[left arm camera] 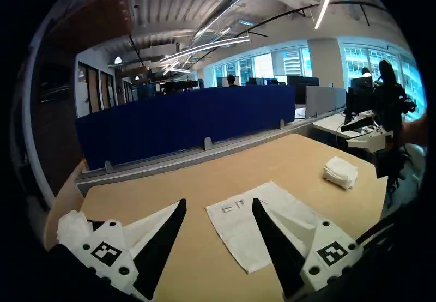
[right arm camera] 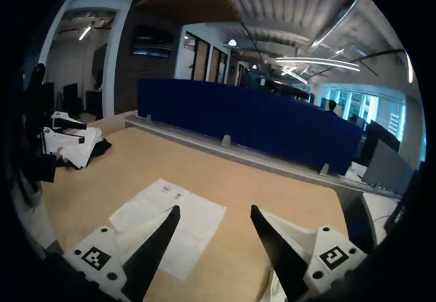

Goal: Fold towel

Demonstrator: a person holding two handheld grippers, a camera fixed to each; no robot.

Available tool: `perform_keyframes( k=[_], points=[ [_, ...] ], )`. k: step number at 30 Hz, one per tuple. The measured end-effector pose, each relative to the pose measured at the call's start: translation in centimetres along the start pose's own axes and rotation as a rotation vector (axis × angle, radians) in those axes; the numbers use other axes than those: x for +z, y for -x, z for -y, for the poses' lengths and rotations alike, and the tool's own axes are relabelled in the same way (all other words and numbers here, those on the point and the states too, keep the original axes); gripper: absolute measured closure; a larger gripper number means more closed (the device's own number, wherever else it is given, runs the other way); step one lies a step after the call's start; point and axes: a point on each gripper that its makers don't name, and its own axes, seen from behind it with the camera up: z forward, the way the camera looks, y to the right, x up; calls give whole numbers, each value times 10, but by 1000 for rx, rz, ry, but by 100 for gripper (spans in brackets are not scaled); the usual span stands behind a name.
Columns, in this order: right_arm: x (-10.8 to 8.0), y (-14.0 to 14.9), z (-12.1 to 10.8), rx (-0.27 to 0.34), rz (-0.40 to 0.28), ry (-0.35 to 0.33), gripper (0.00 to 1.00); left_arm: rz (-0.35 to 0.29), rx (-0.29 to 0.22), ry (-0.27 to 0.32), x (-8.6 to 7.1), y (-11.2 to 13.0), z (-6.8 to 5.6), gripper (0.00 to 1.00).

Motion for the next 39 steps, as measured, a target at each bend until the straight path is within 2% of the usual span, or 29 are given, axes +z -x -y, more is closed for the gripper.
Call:
perform_keyframes(
  k=[15, 29, 39],
  points=[
    [27, 80, 18, -26, 107, -28, 0, 121, 27, 42, 29, 83, -20, 11],
    [49, 151, 41, -26, 222, -74, 0, 263, 69, 109, 46, 164, -46, 11],
    [63, 191, 53, -28, 290, -108, 0, 352, 66, 140, 57, 212, -59, 11]
  ],
)
